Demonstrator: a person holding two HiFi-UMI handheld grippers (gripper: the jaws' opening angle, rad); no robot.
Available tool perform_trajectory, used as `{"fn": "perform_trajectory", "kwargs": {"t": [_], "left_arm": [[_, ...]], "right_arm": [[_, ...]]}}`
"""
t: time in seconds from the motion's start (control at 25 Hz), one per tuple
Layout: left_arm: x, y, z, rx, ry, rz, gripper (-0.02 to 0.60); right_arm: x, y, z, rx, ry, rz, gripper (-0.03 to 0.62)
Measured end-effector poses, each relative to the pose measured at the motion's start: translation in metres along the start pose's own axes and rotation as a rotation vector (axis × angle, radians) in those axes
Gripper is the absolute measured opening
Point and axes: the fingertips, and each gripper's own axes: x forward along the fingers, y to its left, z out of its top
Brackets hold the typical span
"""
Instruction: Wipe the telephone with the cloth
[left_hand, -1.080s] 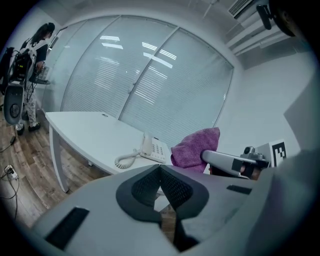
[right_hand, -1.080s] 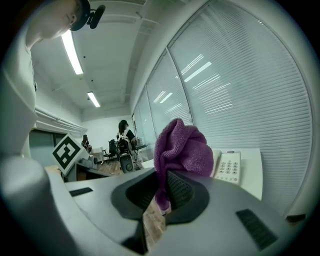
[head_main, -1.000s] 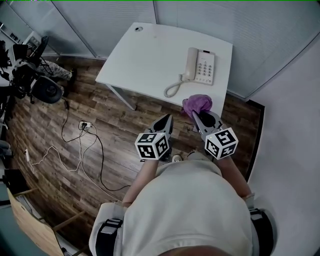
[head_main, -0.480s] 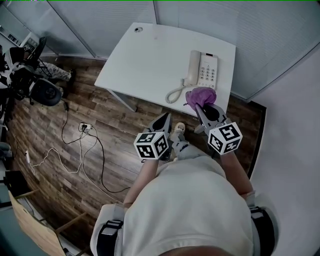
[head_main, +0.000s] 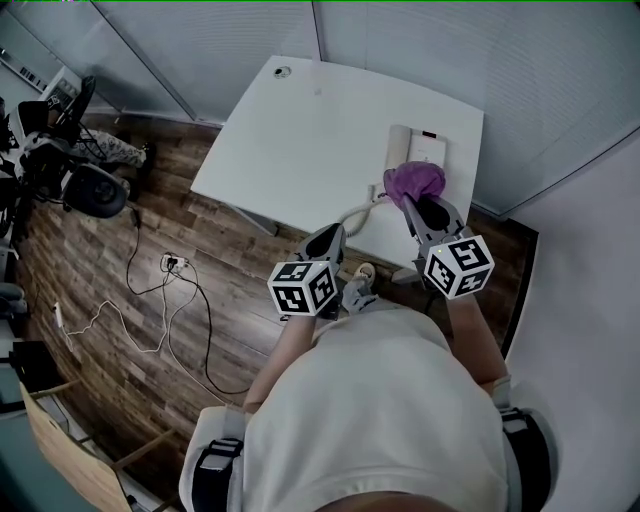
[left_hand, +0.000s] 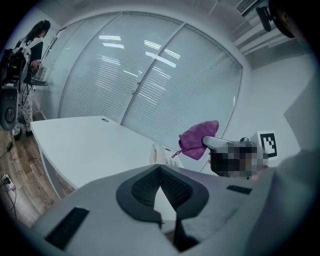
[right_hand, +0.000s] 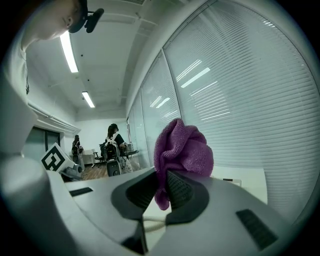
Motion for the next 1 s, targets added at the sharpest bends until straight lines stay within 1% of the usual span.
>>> {"fn": "perform_trajectory", "kwargs": {"t": [0.2,0.4,0.68,1.0], "left_arm": [[0.025,0.010,0.024,0.003,0.007,-0.008,0.021],[0.043,0.009,0.036,0.013,0.015,-0.019,0.021],[0.071,0.018,0.048,0.019,0.040,-0.019,0.021],[0.086,0.026,0.048,0.008,0.070,-0.015,0.021]], "right_arm": [[0.027,-0.024,0.021,-0.014,-0.013,-0.015,0.046],[0.038,-0.046,0.029,-0.017,-0.020,-0.032,0.046],[0.069,-0.075,0.029,-0.024,0.008,-0.033,0.046],[0.090,-0.098,0.024,-0.038,0.030,-0.055,0.046]]}}
